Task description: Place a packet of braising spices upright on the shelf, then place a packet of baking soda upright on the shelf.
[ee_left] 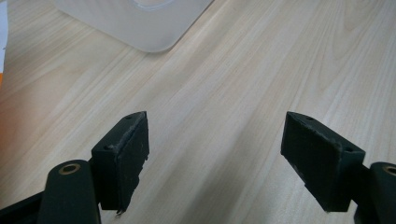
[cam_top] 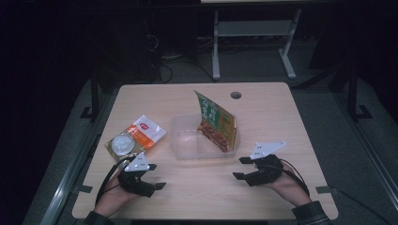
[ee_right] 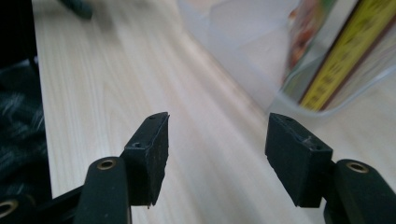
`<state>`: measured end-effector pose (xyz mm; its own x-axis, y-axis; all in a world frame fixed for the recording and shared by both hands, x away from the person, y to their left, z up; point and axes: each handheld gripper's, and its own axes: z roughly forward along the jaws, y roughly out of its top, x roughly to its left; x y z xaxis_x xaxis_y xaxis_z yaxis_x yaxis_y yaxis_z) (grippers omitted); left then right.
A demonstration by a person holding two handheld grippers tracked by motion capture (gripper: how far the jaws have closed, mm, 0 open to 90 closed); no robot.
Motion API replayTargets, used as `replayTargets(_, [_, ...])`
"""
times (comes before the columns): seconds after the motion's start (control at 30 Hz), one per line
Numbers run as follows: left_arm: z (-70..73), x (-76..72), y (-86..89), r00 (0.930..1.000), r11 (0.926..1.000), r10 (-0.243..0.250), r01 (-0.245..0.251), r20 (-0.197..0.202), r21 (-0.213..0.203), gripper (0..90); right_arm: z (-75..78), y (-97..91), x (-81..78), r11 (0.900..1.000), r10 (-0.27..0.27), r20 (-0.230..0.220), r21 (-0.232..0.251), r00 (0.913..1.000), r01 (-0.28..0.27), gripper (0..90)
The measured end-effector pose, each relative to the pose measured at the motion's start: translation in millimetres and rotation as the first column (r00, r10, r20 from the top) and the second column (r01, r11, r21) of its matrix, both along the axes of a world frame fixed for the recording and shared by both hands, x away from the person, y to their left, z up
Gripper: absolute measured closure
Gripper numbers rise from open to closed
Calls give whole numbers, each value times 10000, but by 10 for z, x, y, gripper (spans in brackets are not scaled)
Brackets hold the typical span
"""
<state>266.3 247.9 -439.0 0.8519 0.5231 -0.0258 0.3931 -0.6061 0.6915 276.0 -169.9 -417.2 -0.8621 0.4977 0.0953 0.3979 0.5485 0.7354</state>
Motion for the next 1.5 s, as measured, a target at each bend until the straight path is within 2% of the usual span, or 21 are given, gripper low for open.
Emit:
replayTargets(0.23, [6, 2, 6, 9999, 10000, 98, -99, 44, 8, 231, -140, 6, -73, 9957, 75, -125, -920, 9999, -86, 381])
replayTargets(0.4, [66, 31, 40, 9994, 9997, 227, -226, 248, -9, 231, -142, -23, -63, 9969, -68, -155, -789, 9999, 55, 374])
replayTargets(0.53, [136, 111, 117, 9980, 9989, 476, -476, 427, 7, 233, -139, -54, -44, 9970, -132, -84, -763, 9999, 126, 371])
replayTargets(0.57, [176, 165, 172, 9962, 9978, 657, -659, 572, 17, 235, -138, -60, -38, 9975, -137, -22, -694, 9999, 135, 370])
replayTargets(0.67, [199, 198, 206, 9948, 9966, 823, -821, 604, -63, 234, -137, -64, -37, 9976, -149, -29, -670, 9999, 147, 370])
replayTargets(0.7, [241, 261, 278, 9916, 9942, 1080, -1078, 705, -56, 234, -138, -67, -35, 9977, -146, -64, -665, 9999, 141, 370])
replayTargets(0.87, [320, 415, 442, 9821, 9861, 1657, -1664, 896, 4, 235, -149, -68, -31, 9978, -123, -92, -649, 9999, 117, 368])
replayTargets(0.93, [362, 496, 508, 9772, 9825, 1820, -1852, 1091, 195, 235, -153, -67, -24, 9981, -102, -109, -616, 9999, 95, 368])
replayTargets(1.03, [421, 616, 596, 9677, 9740, 2231, -2261, 1171, 123, 235, -150, -72, -14, 9985, -100, -147, -539, 9998, 92, 369])
replayTargets(1.07, [447, 676, 635, 9627, 9703, 2379, -2416, 1290, 133, 235, -147, -72, -14, 9987, -117, -172, -506, 9998, 108, 369])
replayTargets(1.13, [467, 738, 671, 9586, 9661, 2528, -2574, 1307, 190, 237, -146, -69, -12, 9987, -110, -162, -495, 9998, 102, 368])
replayTargets(1.2, [475, 824, 717, 9513, 9596, 2754, -2807, 1385, 203, 237, -148, -66, -10, 9988, -76, -168, -477, 9998, 67, 369])
replayTargets(1.4, [458, 1084, 838, 9475, 9520, 2964, -3032, 1195, 422, 239, -157, -56, 1, 9993, -20, -287, -366, 9996, 9, 371])
replayTargets(1.5, [423, 1193, 892, 9488, 9500, 2976, -3053, 1056, 651, 238, -158, -63, 6, 9994, -17, -266, -343, 9996, 8, 372])
